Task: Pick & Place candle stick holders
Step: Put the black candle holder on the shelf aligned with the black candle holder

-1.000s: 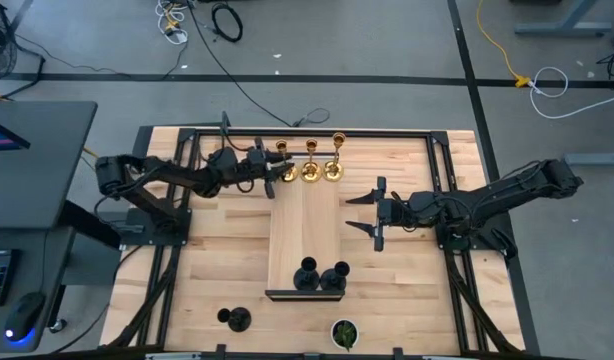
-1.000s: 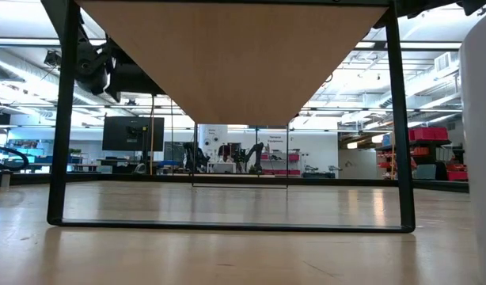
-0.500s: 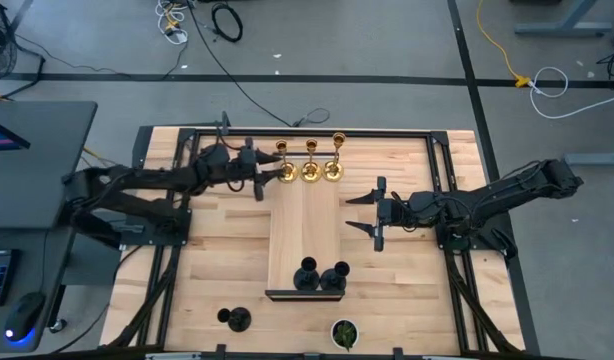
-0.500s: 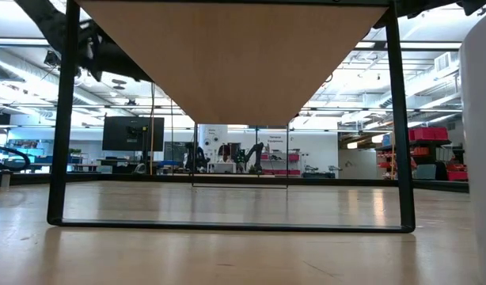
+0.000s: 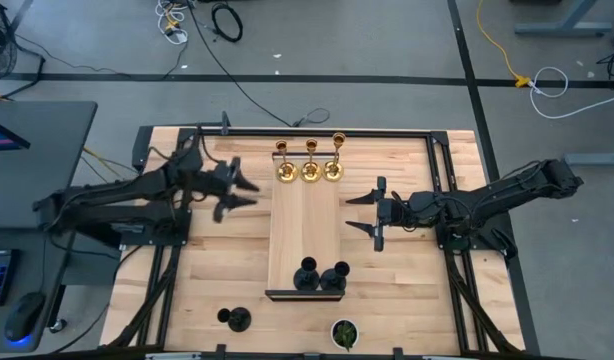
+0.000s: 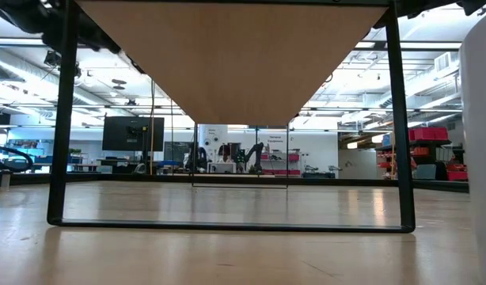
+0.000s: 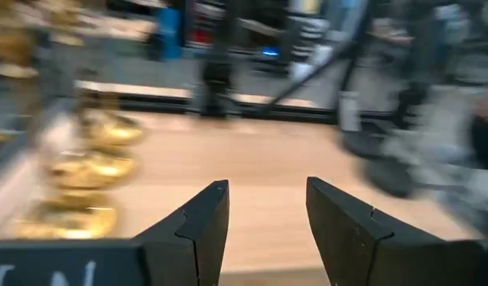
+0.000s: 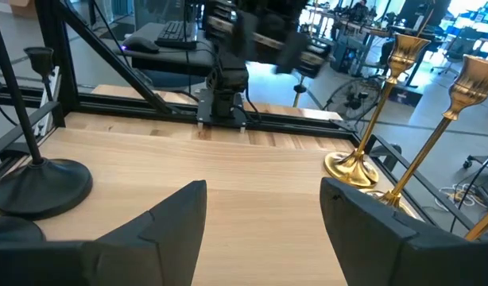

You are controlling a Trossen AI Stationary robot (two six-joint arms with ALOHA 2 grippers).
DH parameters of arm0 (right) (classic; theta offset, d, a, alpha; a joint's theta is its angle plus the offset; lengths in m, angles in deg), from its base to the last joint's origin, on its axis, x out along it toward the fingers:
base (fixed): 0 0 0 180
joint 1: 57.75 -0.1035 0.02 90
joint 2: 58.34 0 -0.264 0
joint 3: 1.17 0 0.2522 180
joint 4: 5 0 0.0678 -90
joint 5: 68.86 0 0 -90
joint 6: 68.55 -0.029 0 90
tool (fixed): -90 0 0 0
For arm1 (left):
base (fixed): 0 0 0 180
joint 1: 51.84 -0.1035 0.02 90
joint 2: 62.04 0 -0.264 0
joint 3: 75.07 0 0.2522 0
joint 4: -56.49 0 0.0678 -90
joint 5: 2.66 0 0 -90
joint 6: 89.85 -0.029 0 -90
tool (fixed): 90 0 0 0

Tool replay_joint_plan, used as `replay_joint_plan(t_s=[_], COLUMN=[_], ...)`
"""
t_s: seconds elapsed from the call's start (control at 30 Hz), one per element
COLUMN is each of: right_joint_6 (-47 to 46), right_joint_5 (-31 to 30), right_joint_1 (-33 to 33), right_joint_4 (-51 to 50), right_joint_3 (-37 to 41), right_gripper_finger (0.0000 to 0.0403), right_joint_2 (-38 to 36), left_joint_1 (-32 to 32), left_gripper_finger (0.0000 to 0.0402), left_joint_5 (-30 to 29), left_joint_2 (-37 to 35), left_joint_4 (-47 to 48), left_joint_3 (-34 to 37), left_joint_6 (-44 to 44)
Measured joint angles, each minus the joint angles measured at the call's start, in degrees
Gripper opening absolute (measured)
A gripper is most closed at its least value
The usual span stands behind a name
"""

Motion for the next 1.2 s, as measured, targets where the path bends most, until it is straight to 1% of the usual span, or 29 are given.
replay_joint_plan(t_s=[0.1,0.2,0.37,0.47,0.57,0.77,0.87,0.93,1.2], right_joint_6=[-1.1,-1.1,-2.5,-3.7,-4.3,-4.4,-7.1,-8.4,-8.6], right_joint_5=[0.0,0.0,0.0,0.0,0.2,0.6,0.6,0.6,0.6], right_joint_1=[0.0,0.0,0.0,0.0,0.0,0.0,0.0,0.0,0.0], right_joint_4=[0.0,0.0,0.0,0.0,-0.4,-1.8,-1.8,-1.9,-3.2], right_joint_3=[0.0,0.0,0.0,0.0,0.0,0.0,0.0,0.0,0.0], right_gripper_finger=[0.0245,0.0245,0.0245,0.0245,0.0245,0.0245,0.0245,0.0245,0.0245], right_joint_2=[0.0,0.0,0.0,0.0,0.0,0.0,0.0,0.0,0.0], left_joint_1=[2.4,5.7,14.0,20.0,26.4,40.0,46.5,50.3,64.2], left_gripper_finger=[0.0172,0.0172,0.0172,0.0172,0.0172,0.0172,0.0172,0.0172,0.0172], left_joint_5=[5.5,8.7,9.5,8.5,4.3,-7.5,-14.5,-18.0,-33.6], left_joint_2=[-3.2,-5.0,-5.3,-5.3,-5.3,-5.3,-5.3,-5.3,-5.2], left_joint_4=[4.3,7.2,9.0,9.8,10.0,11.7,11.8,12.5,12.7], left_joint_3=[0.0,0.0,0.0,0.0,0.0,0.0,0.0,0.0,3.6], left_joint_6=[2.3,5.4,9.3,10.9,13.0,15.5,15.3,15.8,24.8])
